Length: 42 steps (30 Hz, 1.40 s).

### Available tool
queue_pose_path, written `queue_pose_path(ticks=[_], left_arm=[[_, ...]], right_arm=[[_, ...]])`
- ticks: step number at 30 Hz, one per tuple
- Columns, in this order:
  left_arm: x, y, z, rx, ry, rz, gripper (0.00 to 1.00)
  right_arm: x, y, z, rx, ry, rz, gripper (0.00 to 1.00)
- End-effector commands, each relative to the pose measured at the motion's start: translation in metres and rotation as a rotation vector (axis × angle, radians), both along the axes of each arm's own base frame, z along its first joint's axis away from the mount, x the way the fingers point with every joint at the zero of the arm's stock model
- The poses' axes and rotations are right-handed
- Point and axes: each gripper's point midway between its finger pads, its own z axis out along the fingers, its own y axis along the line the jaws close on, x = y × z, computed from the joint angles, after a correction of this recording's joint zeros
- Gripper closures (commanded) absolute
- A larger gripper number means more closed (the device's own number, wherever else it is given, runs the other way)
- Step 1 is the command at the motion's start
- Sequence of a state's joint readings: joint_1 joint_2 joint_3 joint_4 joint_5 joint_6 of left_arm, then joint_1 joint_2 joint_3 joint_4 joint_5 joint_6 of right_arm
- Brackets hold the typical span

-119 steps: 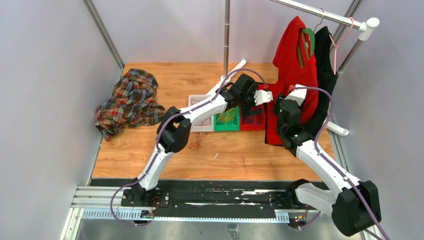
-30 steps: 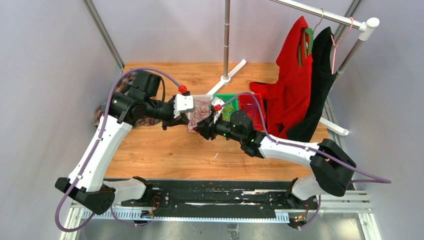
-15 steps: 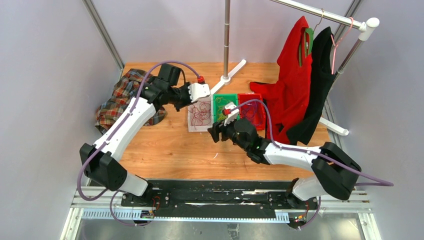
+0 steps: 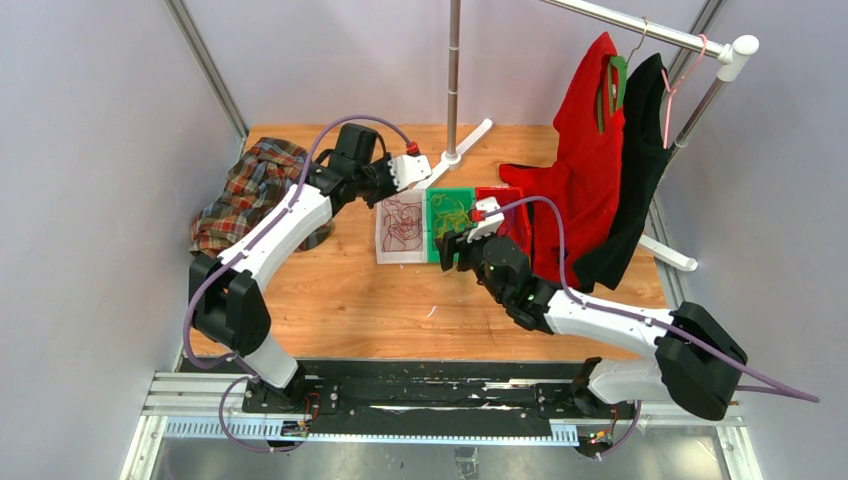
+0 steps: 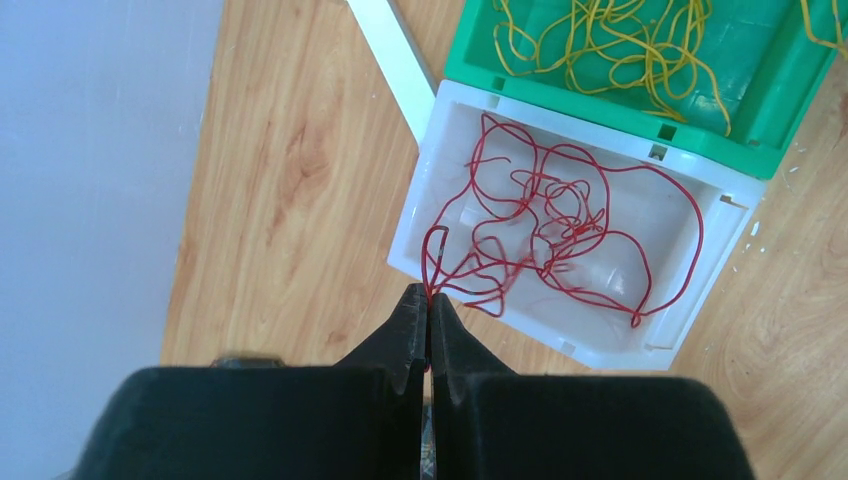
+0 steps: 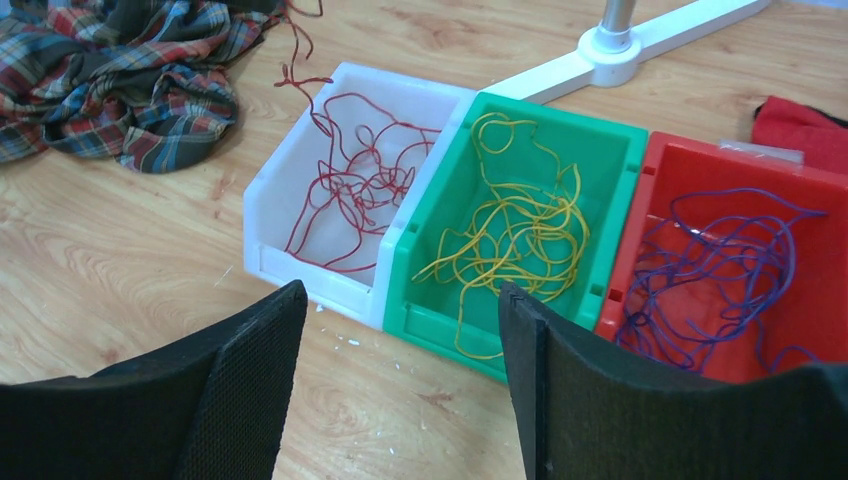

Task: Untangle the cables

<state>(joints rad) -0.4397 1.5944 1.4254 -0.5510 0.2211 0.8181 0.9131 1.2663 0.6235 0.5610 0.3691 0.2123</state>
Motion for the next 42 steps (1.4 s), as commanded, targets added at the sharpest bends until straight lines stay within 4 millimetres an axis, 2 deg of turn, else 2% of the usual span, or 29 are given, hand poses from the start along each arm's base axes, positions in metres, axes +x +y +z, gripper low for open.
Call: queue_pose_path(ticks=[1,8,19,20,21,22,23,25,27,32,35,39,42], left_arm=[[0.011,-0.007,0.014,-0.057,-0.042,0.016,1.00],[0.009,-0.011,-0.012,-0.077,0.005,0.029,0.99],[0.007,-0.012,-0.080,-0.019,0.106,0.066,0.98],[0.006,-0.014,-0.085,-0.016,0.116,0.066,0.92],[0.005,-0.016,-0.088,-0.016,0.124,0.067,0.79],[0.005,-0.018,-0.089,-0.020,0.135,0.073,0.65],[0.003,-0.019,-0.090,-0.028,0.156,0.085,0.46],[0.001,-0.020,-0.081,-0.044,0.182,0.105,0.16],[-0.001,-0.018,-0.066,-0.064,0.192,0.127,0.00],[-0.014,-0.005,-0.012,-0.120,0.190,0.211,0.02],[-0.026,0.012,0.024,-0.168,0.193,0.292,0.02],[-0.035,0.045,0.068,-0.372,0.147,0.405,0.02],[-0.038,0.083,0.080,-0.479,0.044,0.530,0.02]], right_arm=[[0.005,-0.022,0.008,-0.012,-0.027,-0.079,0.30],[0.004,-0.042,0.017,-0.007,-0.050,-0.144,0.32],[0.009,-0.086,0.026,0.007,-0.057,-0.280,0.32],[0.009,-0.089,0.026,0.006,-0.056,-0.286,0.31],[0.009,-0.091,0.025,0.001,-0.055,-0.291,0.30],[0.010,-0.093,0.026,-0.004,-0.055,-0.294,0.29],[0.010,-0.095,0.025,-0.015,-0.052,-0.297,0.27],[0.010,-0.097,0.025,-0.033,-0.050,-0.300,0.25],[0.010,-0.100,0.027,-0.048,-0.051,-0.303,0.25],[0.008,-0.114,0.036,-0.082,-0.059,-0.338,0.25],[0.006,-0.134,0.042,-0.116,-0.061,-0.413,0.25],[-0.003,-0.185,0.042,-0.173,-0.066,-0.610,0.24],[-0.013,-0.223,0.033,-0.209,-0.079,-0.730,0.24]])
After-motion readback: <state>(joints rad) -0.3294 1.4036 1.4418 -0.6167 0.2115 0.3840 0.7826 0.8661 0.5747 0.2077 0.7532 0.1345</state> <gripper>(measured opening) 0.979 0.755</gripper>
